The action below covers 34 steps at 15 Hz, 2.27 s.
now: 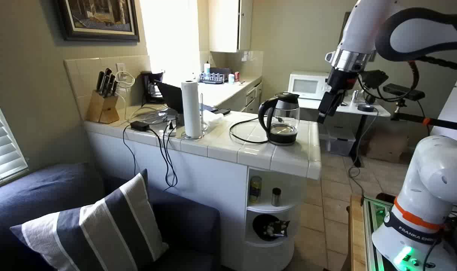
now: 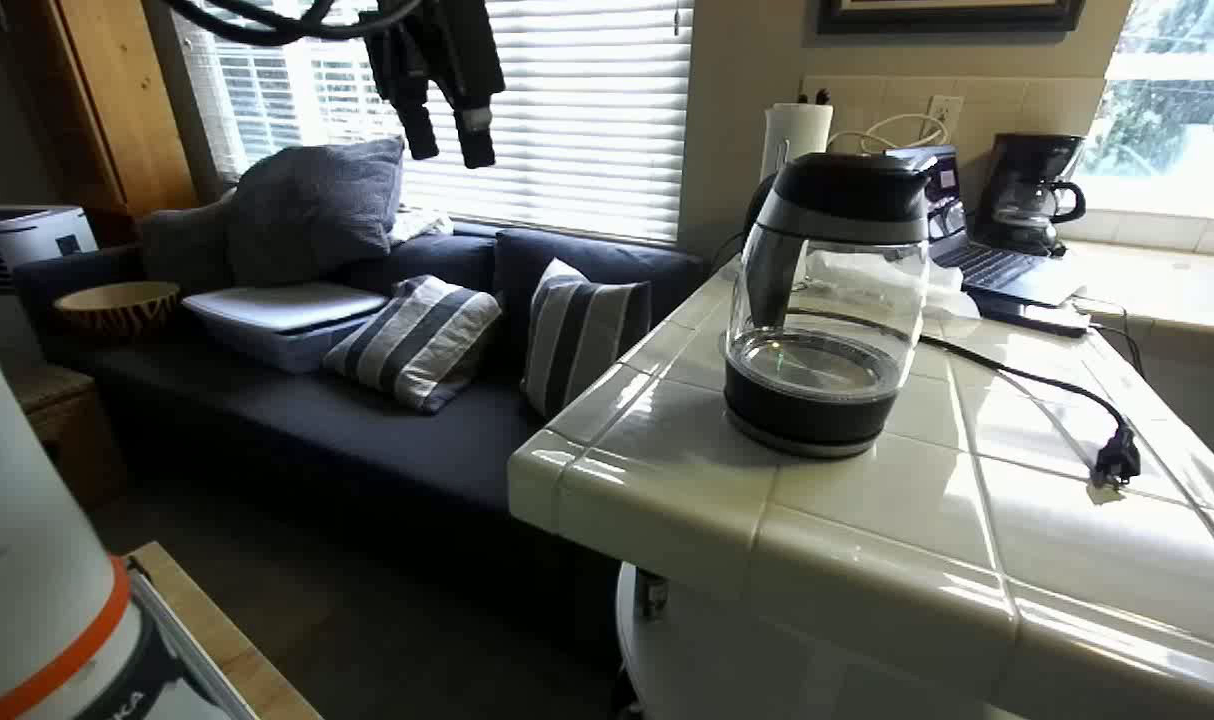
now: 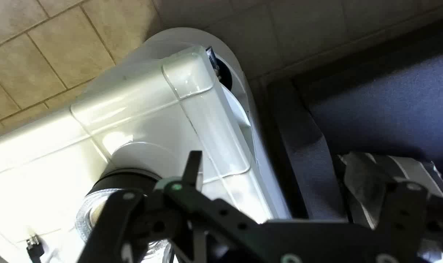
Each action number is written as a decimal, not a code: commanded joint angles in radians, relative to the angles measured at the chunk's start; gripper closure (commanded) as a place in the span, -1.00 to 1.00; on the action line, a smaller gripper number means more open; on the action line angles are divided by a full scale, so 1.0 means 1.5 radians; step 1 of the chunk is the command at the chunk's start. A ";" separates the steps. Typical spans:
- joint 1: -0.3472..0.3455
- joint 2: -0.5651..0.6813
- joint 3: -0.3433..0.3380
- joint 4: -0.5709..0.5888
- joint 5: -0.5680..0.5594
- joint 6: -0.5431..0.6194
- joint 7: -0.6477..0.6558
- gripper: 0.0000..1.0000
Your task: Press the button on the kettle handle
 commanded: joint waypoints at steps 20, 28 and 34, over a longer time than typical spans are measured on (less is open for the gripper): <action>0.002 0.001 -0.002 0.002 -0.002 -0.002 0.001 -1.00; 0.004 0.021 0.007 0.017 0.004 0.001 0.013 -1.00; -0.017 0.101 0.091 0.078 -0.005 0.004 0.143 -1.00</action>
